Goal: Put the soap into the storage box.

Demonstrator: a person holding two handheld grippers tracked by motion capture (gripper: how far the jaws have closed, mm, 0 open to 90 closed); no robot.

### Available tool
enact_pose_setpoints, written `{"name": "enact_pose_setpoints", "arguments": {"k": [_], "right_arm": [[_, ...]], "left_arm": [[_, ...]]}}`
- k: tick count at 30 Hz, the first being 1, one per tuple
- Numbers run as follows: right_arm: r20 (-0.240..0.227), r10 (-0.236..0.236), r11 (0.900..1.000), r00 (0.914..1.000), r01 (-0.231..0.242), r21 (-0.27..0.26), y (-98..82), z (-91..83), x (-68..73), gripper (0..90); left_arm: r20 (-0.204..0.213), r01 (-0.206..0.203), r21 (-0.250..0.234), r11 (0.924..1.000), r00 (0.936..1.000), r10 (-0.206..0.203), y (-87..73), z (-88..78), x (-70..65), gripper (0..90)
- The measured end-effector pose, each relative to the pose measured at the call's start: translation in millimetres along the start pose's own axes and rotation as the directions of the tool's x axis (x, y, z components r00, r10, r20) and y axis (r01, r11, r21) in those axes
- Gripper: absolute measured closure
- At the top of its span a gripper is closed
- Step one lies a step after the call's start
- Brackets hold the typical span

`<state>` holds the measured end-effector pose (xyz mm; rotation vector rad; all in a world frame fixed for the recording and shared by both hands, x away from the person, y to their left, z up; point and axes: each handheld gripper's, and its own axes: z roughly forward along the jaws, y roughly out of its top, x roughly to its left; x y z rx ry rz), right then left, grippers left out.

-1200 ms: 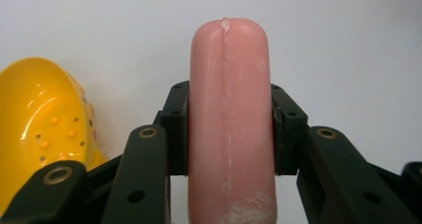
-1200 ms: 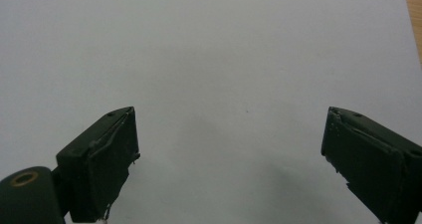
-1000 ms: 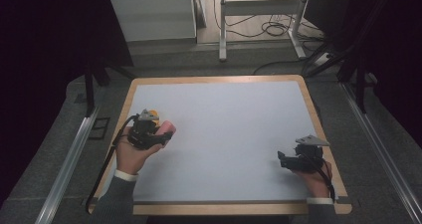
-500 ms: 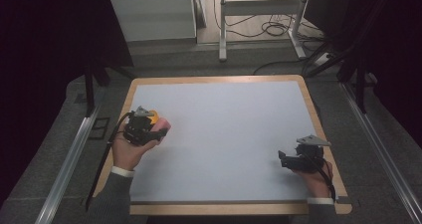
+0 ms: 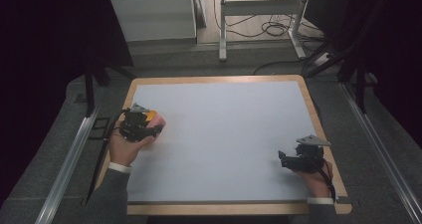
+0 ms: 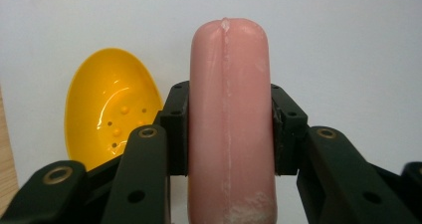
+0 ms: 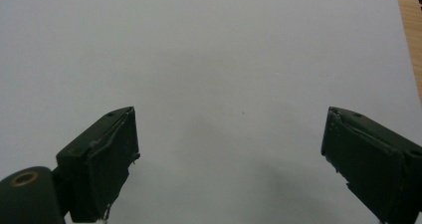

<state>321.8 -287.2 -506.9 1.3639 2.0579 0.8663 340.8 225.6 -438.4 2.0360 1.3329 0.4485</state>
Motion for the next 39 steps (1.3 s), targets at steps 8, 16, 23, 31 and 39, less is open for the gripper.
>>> {"name": "enact_pose_setpoints", "arguments": {"k": [8, 16, 23, 31, 39], "right_arm": [[0.000, 0.001, 1.000, 1.0000, -0.001, 0.005, -0.4, 0.8, -0.2, 7.7], [0.002, 0.002, 1.000, 1.0000, -0.002, 0.006, -0.7, 1.1, -0.5, 7.6], [0.004, 0.004, 1.000, 1.0000, -0.004, 0.010, -1.0, 1.2, -1.2, 7.7], [0.004, 0.001, 1.000, 1.0000, -0.001, 0.013, -1.1, 1.8, -0.8, 7.6], [0.006, 0.005, 1.000, 1.0000, -0.005, 0.014, -1.5, 1.9, -1.8, 7.7]], "left_arm": [[-0.014, 0.014, 0.013, 0.9998, 0.9998, -0.014, 0.5, 5.5, 9.4, 60.0], [-0.027, 0.026, 0.033, 0.9991, 0.9993, -0.025, 3.3, 10.2, 20.0, 60.0], [-0.054, 0.044, 0.040, 0.9982, 0.9977, -0.041, 5.3, 12.8, 33.3, 60.0], [-0.074, 0.064, 0.072, 0.9953, 0.9955, -0.059, 6.3, 20.2, 43.7, 60.0], [-0.088, 0.080, 0.095, 0.9922, 0.9935, -0.072, 4.2, 33.6, 51.4, 60.0]]}}
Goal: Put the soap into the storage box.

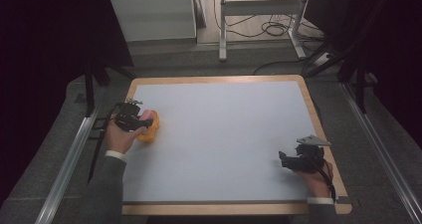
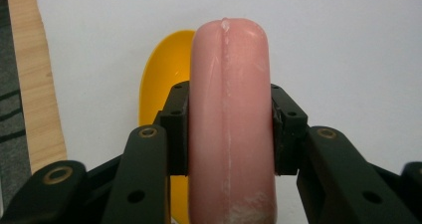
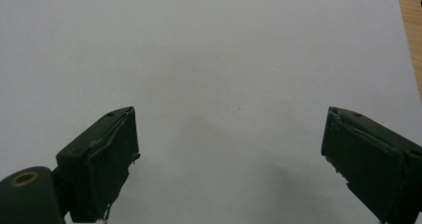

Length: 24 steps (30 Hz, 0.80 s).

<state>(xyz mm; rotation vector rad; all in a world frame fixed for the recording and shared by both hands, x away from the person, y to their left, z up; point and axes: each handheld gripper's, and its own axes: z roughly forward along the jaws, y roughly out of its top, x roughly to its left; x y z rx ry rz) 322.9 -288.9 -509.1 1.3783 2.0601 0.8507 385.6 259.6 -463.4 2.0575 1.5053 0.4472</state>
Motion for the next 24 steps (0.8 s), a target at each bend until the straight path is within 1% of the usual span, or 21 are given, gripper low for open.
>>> {"name": "enact_pose_setpoints", "arguments": {"k": [1, 5, 13, 22, 24], "right_arm": [[0.000, -0.001, 1.000, 1.0000, 0.001, 0.001, -0.3, 0.5, -0.1, 7.6], [0.000, -0.002, 1.000, 1.0000, 0.002, 0.001, -0.2, 0.8, 0.7, 7.6], [0.002, -0.002, 1.000, 1.0000, 0.002, 0.001, -0.4, 0.4, -0.1, 7.6], [0.001, -0.005, 1.000, 1.0000, 0.005, 0.005, -0.6, 1.4, 1.1, 7.6], [0.002, -0.004, 1.000, 1.0000, 0.004, 0.003, -0.5, 1.2, 1.0, 7.6]], "left_arm": [[0.004, 0.008, 0.001, 1.0000, 1.0000, -0.008, 0.0, 1.6, 1.2, 60.0], [-0.005, 0.017, 0.017, 0.9997, 0.9998, -0.017, 1.4, 7.5, 4.6, 60.0], [-0.015, 0.028, 0.046, 0.9986, 0.9995, -0.027, -0.4, 18.1, 8.4, 60.0], [-0.017, 0.037, 0.060, 0.9975, 0.9992, -0.036, -5.7, 26.5, 9.2, 59.9], [-0.012, 0.036, 0.048, 0.9982, 0.9993, -0.036, -6.5, 25.9, 9.7, 59.4]]}}
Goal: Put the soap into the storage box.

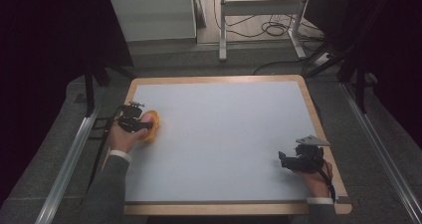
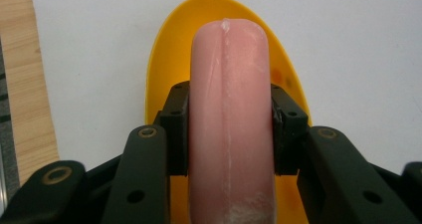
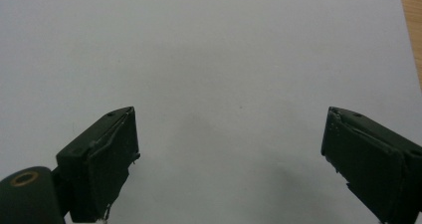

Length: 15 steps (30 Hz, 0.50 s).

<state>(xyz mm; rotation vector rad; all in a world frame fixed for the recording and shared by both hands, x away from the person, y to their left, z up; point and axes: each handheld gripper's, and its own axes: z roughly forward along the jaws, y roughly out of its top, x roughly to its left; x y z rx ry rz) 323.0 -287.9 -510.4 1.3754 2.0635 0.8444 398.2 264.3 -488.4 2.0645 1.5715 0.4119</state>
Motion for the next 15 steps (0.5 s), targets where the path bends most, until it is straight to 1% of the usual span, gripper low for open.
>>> {"name": "enact_pose_setpoints", "arguments": {"k": [1, 2, 3, 5, 7, 8, 11, 13, 15], "right_arm": [[0.000, 0.001, 1.000, 1.0000, -0.001, 0.000, 0.0, 0.0, -0.2, 7.6], [0.001, 0.001, 1.000, 1.0000, -0.001, 0.000, -0.1, 0.2, -0.4, 7.7], [0.001, 0.001, 1.000, 1.0000, -0.001, 0.001, -0.1, 0.3, -0.4, 7.6], [-0.002, 0.000, 1.000, 1.0000, 0.000, 0.004, -0.2, 0.5, 0.0, 7.6], [-0.004, -0.003, 1.000, 1.0000, 0.003, 0.003, 0.1, 0.4, 0.6, 7.7], [-0.004, -0.005, 1.000, 1.0000, 0.005, 0.001, 0.3, 0.1, 0.8, 7.6], [-0.001, -0.002, 1.000, 1.0000, 0.002, -0.002, 0.3, -0.3, 0.2, 7.6], [0.003, 0.001, 1.000, 1.0000, -0.001, -0.003, 0.1, -0.3, 0.0, 7.7], [0.004, -0.002, 1.000, 1.0000, 0.002, -0.004, 0.3, -0.5, 0.3, 7.7]], "left_arm": [[-0.006, -0.002, -0.020, 0.9998, 1.0000, 0.002, 0.7, -3.9, -0.5, 57.6], [-0.011, -0.005, -0.025, 0.9997, 0.9999, 0.005, 1.1, -5.5, -0.6, 51.2], [-0.018, -0.008, -0.039, 0.9992, 0.9998, 0.007, 2.0, -8.9, -0.8, 48.6], [-0.020, -0.007, -0.053, 0.9986, 0.9998, 0.006, 3.7, -16.0, -1.0, 41.6], [-0.022, -0.006, -0.081, 0.9967, 0.9997, 0.005, 3.6, -23.0, -1.6, 35.2], [-0.029, -0.010, -0.090, 0.9959, 0.9996, 0.007, 3.1, -26.3, -2.1, 33.4], [-0.017, -0.018, -0.127, 0.9917, 0.9997, 0.016, 0.4, -35.2, -4.4, 29.5], [-0.009, -0.031, -0.152, 0.9879, 0.9995, 0.030, -2.0, -40.8, -6.3, 27.9], [0.008, -0.051, -0.186, 0.9812, 0.9985, 0.054, -5.3, -45.9, -9.3, 27.4]]}}
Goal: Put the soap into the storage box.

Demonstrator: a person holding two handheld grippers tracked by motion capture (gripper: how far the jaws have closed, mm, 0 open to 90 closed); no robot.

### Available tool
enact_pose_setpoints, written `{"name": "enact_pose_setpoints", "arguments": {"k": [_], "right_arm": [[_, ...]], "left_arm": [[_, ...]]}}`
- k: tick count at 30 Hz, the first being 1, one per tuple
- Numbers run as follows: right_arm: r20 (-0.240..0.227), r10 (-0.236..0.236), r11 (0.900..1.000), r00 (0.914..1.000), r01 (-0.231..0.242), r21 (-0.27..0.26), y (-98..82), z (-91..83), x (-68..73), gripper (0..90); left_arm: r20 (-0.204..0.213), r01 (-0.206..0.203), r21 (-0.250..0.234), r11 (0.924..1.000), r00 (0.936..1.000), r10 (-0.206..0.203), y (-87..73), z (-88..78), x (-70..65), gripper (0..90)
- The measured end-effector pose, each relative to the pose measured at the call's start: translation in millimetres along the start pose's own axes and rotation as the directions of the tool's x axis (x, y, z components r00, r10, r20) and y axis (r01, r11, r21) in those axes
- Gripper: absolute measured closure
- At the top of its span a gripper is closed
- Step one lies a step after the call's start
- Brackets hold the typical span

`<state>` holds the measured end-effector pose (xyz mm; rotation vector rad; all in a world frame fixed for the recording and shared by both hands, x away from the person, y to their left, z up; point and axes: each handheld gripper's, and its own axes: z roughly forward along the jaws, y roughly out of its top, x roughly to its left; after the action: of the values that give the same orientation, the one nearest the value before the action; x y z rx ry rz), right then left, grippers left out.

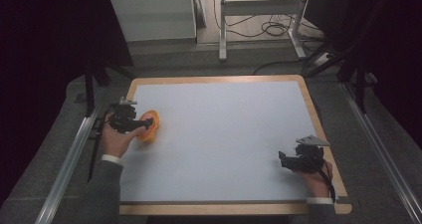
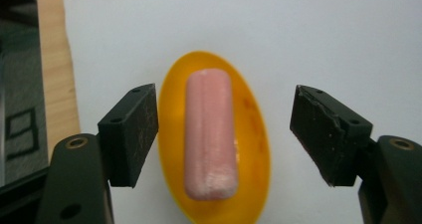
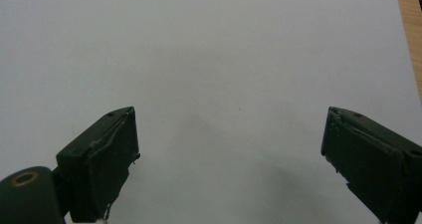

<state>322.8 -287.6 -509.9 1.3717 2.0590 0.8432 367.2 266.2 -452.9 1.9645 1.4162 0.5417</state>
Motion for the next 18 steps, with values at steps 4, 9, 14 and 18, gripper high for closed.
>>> {"name": "enact_pose_setpoints", "arguments": {"k": [4, 9, 14, 18], "right_arm": [[0.000, -0.004, 1.000, 1.0000, 0.004, -0.001, 0.9, 0.2, 1.8, 7.7], [-0.004, -0.015, 1.000, 0.9999, 0.015, 0.001, 2.3, 0.8, 4.7, 7.6], [-0.002, -0.020, 1.000, 0.9998, 0.020, -0.003, 3.2, -0.4, 6.7, 7.6], [0.001, -0.023, 1.000, 0.9997, 0.023, -0.010, 4.0, -1.4, 7.8, 7.6]], "left_arm": [[0.067, -0.011, -0.037, 0.9993, 0.9976, 0.014, -6.4, -10.0, -8.3, 27.2], [0.106, -0.043, -0.049, 0.9978, 0.9931, 0.048, -17.8, -20.0, -21.6, 27.0], [0.164, -0.068, -0.059, 0.9960, 0.9835, 0.077, -34.2, -24.8, -39.5, 27.0], [0.199, -0.085, -0.032, 0.9959, 0.9759, 0.089, -48.0, -16.5, -51.1, 27.0]]}}
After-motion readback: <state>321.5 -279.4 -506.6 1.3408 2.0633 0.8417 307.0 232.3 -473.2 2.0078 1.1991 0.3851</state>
